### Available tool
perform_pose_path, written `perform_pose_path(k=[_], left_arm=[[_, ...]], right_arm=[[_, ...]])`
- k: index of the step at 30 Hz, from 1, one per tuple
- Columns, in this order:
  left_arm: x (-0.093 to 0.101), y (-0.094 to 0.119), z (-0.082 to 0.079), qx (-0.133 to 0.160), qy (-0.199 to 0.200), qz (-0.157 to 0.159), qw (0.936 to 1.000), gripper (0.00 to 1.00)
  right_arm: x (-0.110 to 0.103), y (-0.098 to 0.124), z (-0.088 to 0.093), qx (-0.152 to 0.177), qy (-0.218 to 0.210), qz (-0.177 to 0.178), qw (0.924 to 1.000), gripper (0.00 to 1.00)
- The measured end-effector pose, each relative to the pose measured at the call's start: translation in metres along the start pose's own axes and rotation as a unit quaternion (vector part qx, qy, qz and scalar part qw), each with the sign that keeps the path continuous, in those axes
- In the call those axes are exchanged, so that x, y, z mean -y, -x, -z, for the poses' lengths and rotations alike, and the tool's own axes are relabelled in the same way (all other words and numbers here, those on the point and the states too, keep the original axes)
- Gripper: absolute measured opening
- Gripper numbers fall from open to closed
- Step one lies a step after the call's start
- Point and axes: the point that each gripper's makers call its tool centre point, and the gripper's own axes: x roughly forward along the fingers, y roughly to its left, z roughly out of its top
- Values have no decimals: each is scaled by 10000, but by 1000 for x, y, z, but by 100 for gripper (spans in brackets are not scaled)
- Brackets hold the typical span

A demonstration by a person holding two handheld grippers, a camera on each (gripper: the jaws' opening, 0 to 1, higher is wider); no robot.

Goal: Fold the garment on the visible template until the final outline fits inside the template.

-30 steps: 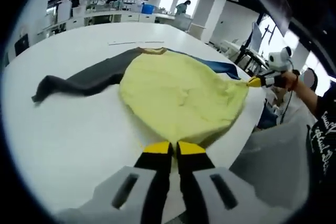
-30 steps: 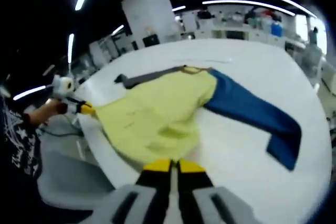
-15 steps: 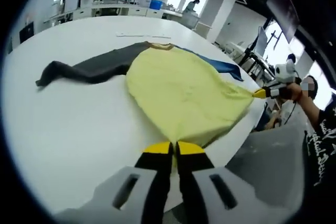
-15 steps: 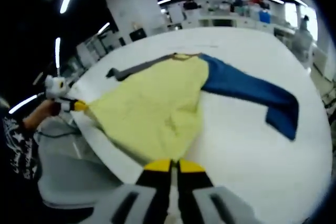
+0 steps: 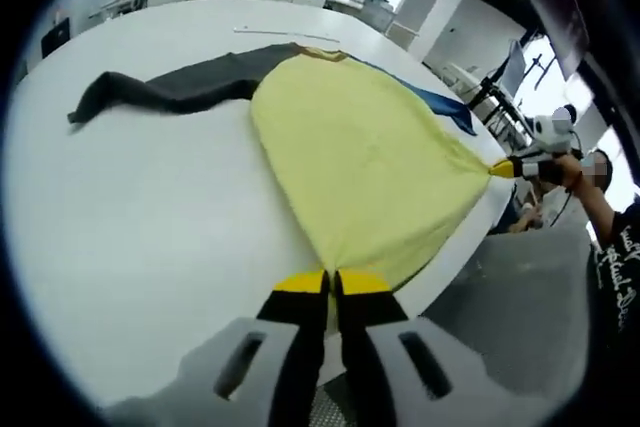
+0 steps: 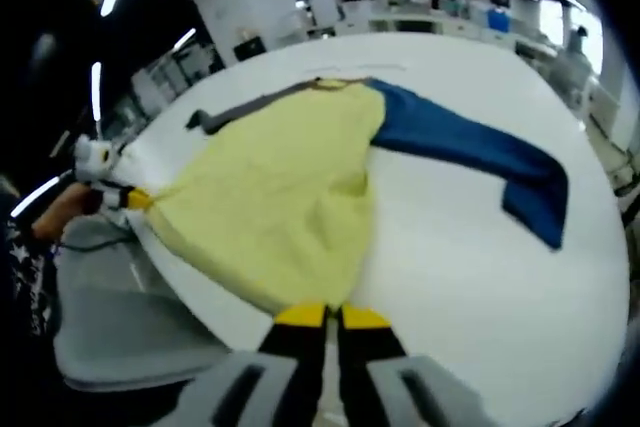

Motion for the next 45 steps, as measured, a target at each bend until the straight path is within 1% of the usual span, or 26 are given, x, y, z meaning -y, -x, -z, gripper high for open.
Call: perform_pose_path(k=[1,3,8,10,11,13,15,16,18,19,22,23,24,27,30,32,34,36,40,43,45], left_arm=[[-1,-2,1,-18,20,-19,10000,0],[-2,-4,3,-51,25,-27,10000,0],[-3,-7,7,-81,18,-81,9999,0],[-3,-9,9,-103,30,-98,9999,0],[-3,-9,9,-92,20,-108,9999,0],[-3,-7,6,2,-28,-125,9999,1],[-3,-6,4,39,-49,-137,9999,3],[-5,-5,2,124,-130,-179,9997,4],[-4,-1,-1,179,-158,-180,9996,9],[-2,1,-3,237,-191,-154,9994,11],[3,5,-3,242,-299,-161,9991,15],[4,6,-2,210,-341,-173,9990,16],[6,6,-1,195,-358,-176,9990,16],[7,4,4,133,-353,-157,9992,17],[7,1,10,13,-445,-265,9987,16],[6,-2,13,-57,-484,-310,9983,15],[4,-4,14,-87,-465,-323,9984,13],[6,-3,14,-91,-434,-330,9985,13],[5,-4,17,-110,-263,-336,9990,7],[2,-6,19,-162,-242,-357,9989,2],[2,-5,19,-150,-217,-352,9990,1]], right_arm=[[3,-2,0,10,-104,-32,9999,0],[7,-4,1,-2,-176,-38,9998,0],[8,-6,-1,95,-236,-133,9996,0],[4,-4,0,133,-329,-172,9992,0],[9,-7,-1,158,-326,-192,9992,0],[10,-7,-4,240,-259,-222,9991,1],[11,-4,-7,316,-122,-212,9992,4],[11,-2,-8,339,-46,-224,9992,6],[6,3,-9,372,31,-264,9990,9],[10,4,-11,435,120,-303,9985,11],[6,9,-9,429,262,-393,9980,19],[10,8,-7,408,308,-423,9978,20],[10,9,-5,390,325,-448,9977,20],[8,9,2,304,307,-479,9979,20],[5,8,10,188,277,-412,9986,20],[7,4,12,141,212,-397,9989,19],[5,2,15,90,166,-409,9990,17],[-2,3,17,96,137,-480,9987,15],[3,0,18,141,52,-509,9986,9],[4,2,17,173,-85,-487,9986,0],[5,3,16,227,-227,-539,9980,0]])
